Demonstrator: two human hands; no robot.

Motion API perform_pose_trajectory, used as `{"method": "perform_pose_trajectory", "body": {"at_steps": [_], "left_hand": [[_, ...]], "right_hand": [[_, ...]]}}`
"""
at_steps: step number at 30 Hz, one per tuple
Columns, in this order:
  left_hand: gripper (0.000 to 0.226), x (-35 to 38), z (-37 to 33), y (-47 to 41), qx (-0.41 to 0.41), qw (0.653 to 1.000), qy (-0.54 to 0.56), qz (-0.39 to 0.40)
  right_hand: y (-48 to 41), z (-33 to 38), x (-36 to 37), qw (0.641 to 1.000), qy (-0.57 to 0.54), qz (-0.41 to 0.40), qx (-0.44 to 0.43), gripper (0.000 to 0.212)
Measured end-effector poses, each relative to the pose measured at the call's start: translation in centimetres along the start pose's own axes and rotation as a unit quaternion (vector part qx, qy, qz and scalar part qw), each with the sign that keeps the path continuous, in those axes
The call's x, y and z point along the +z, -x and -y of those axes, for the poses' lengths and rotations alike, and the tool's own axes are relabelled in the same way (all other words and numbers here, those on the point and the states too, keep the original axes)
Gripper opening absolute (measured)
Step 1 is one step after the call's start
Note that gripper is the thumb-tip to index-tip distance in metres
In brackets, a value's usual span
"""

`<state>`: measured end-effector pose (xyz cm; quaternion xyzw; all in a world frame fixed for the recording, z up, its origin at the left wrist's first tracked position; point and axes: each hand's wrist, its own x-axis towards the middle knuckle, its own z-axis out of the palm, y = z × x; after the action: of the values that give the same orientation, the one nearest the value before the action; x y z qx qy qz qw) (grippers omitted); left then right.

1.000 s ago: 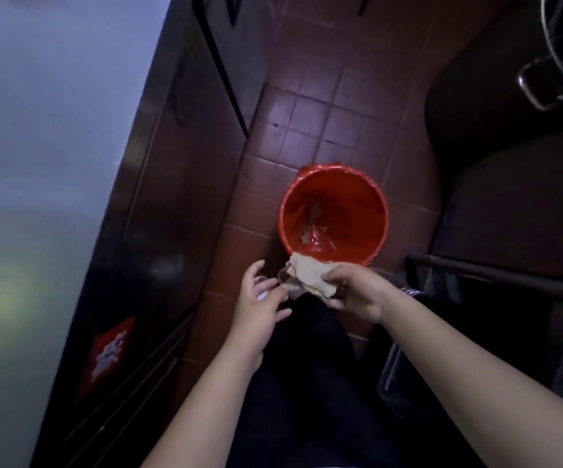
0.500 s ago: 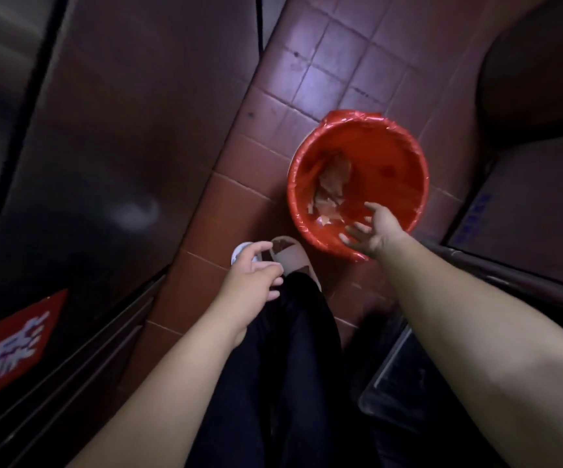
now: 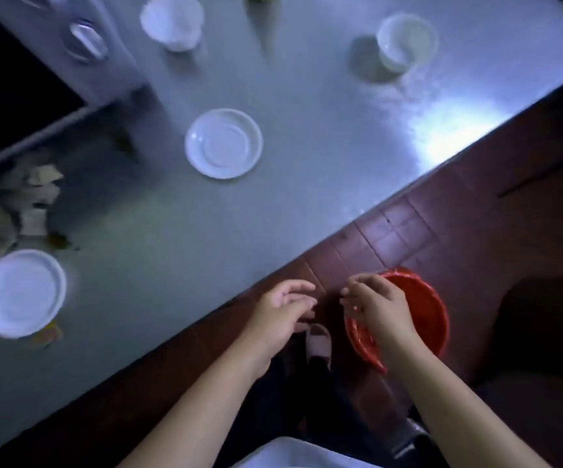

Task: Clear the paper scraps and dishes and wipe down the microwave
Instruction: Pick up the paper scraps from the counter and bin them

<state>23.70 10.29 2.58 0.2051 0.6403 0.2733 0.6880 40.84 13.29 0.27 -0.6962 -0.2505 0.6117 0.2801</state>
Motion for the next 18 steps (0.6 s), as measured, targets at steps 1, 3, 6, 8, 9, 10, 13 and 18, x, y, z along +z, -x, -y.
{"method": "perform_pose_trajectory", "body": {"at_steps": [1,3,6,8,9,10,13,18], "left_hand": [[0.021,-1.8,-0.6,1.2,0.017,0.999,0.021,-0.019],[0.021,-5.3,-1.4,3.2,0.049,0.995,0.061,-0.062],[0.020,-10.1,-1.9,5.8,0.086,0.981,0.112,-0.136],[0.020,-12.8,-1.7,7.3,0.102,0.965,0.154,-0.184],[0.020,-14.1,-1.4,8.0,0.108,0.958,0.175,-0.202],[0.021,-15.2,-1.1,8.6,0.112,0.950,0.193,-0.216],[0.022,-18.5,0.5,9.5,0.128,0.928,0.240,-0.256],[0.016,-24.3,3.4,10.5,0.135,0.884,0.230,-0.383]], "right_hand": [[1.3,1.8,1.8,0.999,0.022,0.025,-0.019,0.021],[3.3,4.9,5.5,0.995,0.062,0.069,-0.047,0.023],[5.8,8.9,11.1,0.984,0.092,0.128,-0.077,0.017],[7.6,10.9,14.3,0.974,0.115,0.165,-0.105,0.012],[8.6,11.7,15.8,0.968,0.124,0.183,-0.117,0.012],[9.4,12.1,17.2,0.963,0.132,0.199,-0.126,0.011],[11.3,12.2,20.8,0.948,0.155,0.244,-0.131,0.012],[11.6,9.4,24.6,0.929,0.211,0.284,-0.105,0.014]]}}
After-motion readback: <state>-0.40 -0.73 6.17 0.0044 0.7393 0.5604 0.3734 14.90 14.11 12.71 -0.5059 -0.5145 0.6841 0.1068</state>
